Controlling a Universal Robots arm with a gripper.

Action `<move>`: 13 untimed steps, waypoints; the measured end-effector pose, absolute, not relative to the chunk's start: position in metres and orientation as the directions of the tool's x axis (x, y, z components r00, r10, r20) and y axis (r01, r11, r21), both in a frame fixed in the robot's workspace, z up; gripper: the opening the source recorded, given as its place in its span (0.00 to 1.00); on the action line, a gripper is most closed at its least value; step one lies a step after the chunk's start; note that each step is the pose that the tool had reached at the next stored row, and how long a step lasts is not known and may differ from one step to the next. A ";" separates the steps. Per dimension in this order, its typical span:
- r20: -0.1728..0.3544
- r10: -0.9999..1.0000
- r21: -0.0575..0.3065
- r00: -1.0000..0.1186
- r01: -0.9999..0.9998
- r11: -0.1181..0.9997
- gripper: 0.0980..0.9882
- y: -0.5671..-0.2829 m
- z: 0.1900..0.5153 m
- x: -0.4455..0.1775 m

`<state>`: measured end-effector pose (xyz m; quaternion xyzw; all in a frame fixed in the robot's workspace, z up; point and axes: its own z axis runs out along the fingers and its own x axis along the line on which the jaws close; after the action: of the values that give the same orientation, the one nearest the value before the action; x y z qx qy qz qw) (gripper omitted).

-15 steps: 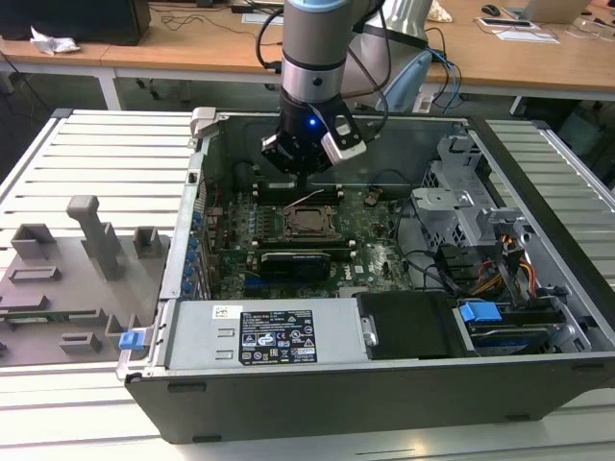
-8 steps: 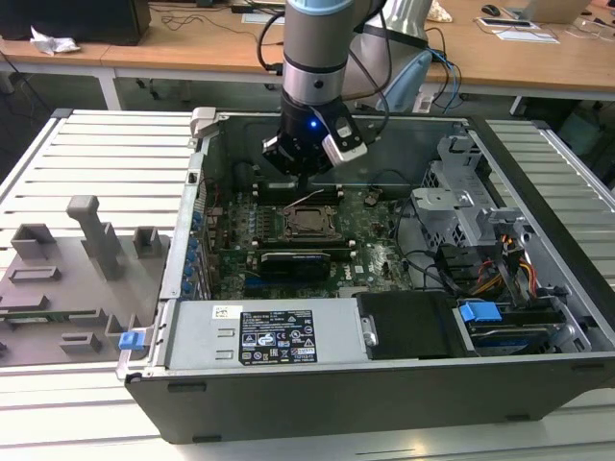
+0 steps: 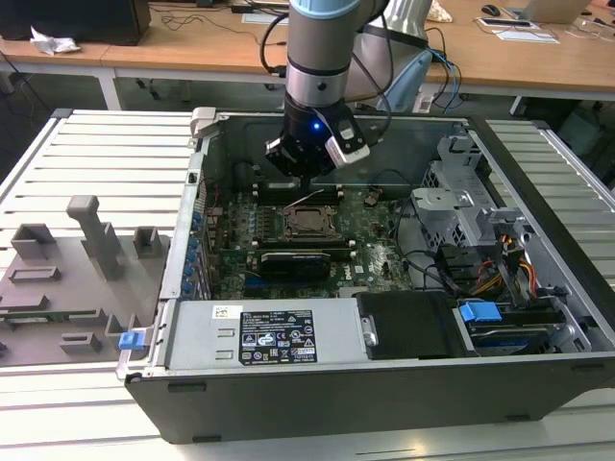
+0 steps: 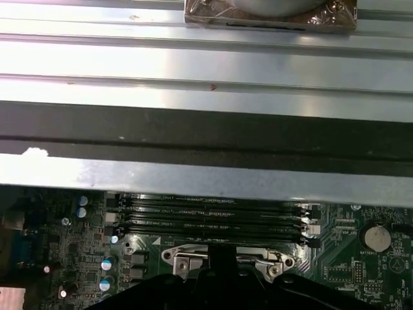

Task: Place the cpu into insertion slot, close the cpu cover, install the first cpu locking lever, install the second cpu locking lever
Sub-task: 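Install the first cpu locking lever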

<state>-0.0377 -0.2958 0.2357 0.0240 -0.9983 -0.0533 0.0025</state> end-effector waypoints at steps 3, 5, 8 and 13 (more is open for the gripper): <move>0.002 -0.069 0.107 -0.998 -0.068 0.992 0.01 -0.294 0.234 -0.036; 0.003 -0.069 0.107 -0.998 -0.069 0.992 0.01 -0.293 0.233 -0.034; 0.002 -0.069 0.107 -0.998 -0.069 0.992 0.01 -0.292 0.231 -0.033; 0.002 -0.069 0.107 -0.998 -0.069 0.992 0.01 -0.290 0.229 -0.029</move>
<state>-0.0295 -0.2903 0.2291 0.0346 -0.9980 -0.0534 0.0031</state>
